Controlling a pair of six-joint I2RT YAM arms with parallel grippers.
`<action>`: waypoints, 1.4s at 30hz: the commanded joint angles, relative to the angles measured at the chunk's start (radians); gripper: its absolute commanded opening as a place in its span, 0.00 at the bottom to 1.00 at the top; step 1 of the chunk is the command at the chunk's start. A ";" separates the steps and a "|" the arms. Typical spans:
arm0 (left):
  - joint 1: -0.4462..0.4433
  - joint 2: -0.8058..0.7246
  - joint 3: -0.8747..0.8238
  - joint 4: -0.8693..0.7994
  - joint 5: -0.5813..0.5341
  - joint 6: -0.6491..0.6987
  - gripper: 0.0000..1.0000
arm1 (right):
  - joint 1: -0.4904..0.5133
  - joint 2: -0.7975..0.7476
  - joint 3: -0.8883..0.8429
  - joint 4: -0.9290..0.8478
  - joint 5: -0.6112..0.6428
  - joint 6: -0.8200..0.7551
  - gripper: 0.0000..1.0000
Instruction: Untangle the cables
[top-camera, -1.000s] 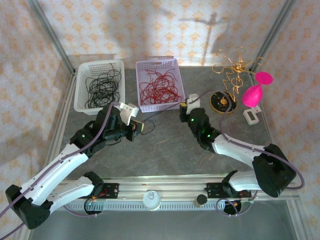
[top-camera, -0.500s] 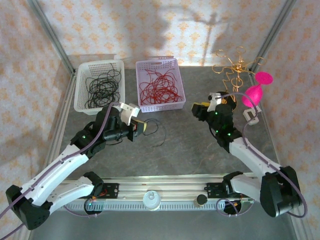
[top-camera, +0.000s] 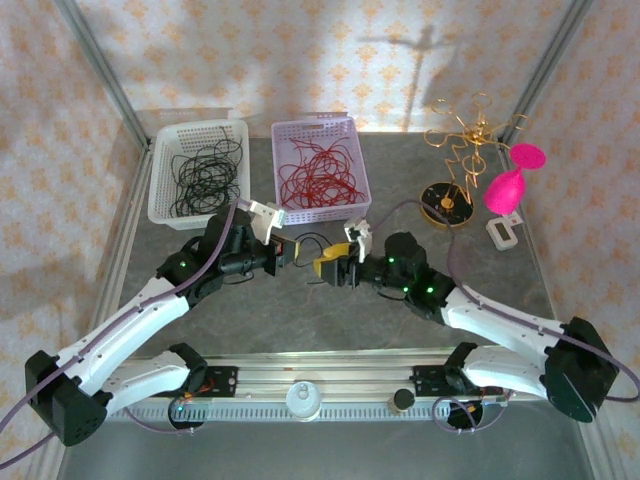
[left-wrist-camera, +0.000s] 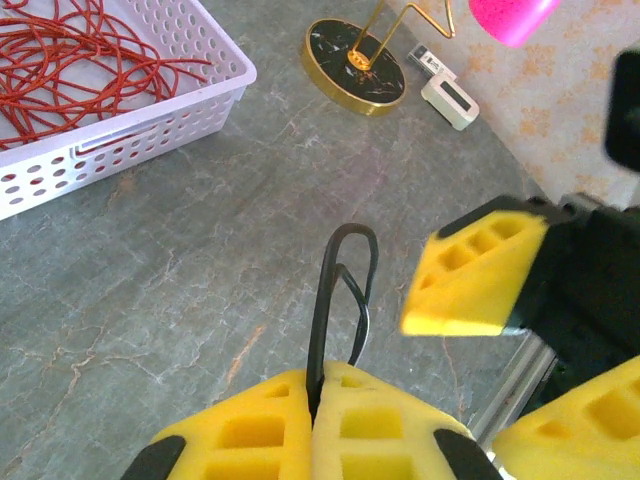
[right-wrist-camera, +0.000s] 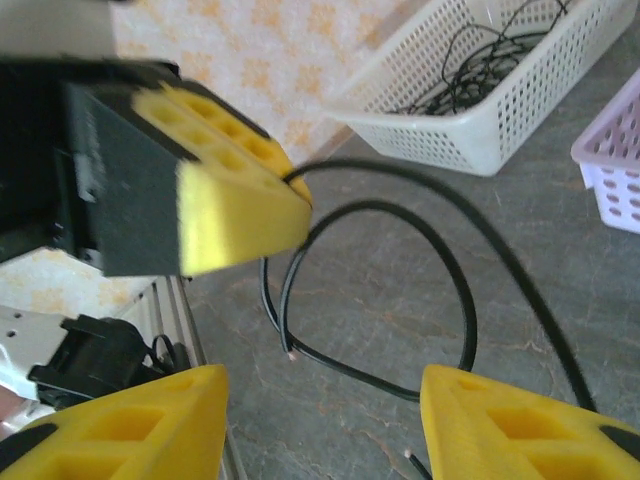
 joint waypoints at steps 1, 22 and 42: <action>-0.004 0.003 0.038 0.017 -0.004 -0.006 0.00 | 0.028 0.042 0.053 0.006 0.091 -0.017 0.53; -0.005 -0.067 0.085 0.034 -0.051 0.003 0.00 | 0.029 0.428 0.070 0.210 0.412 0.493 0.26; -0.002 -0.143 0.127 0.122 -0.474 0.005 0.00 | 0.029 0.552 -0.170 0.633 0.335 0.885 0.19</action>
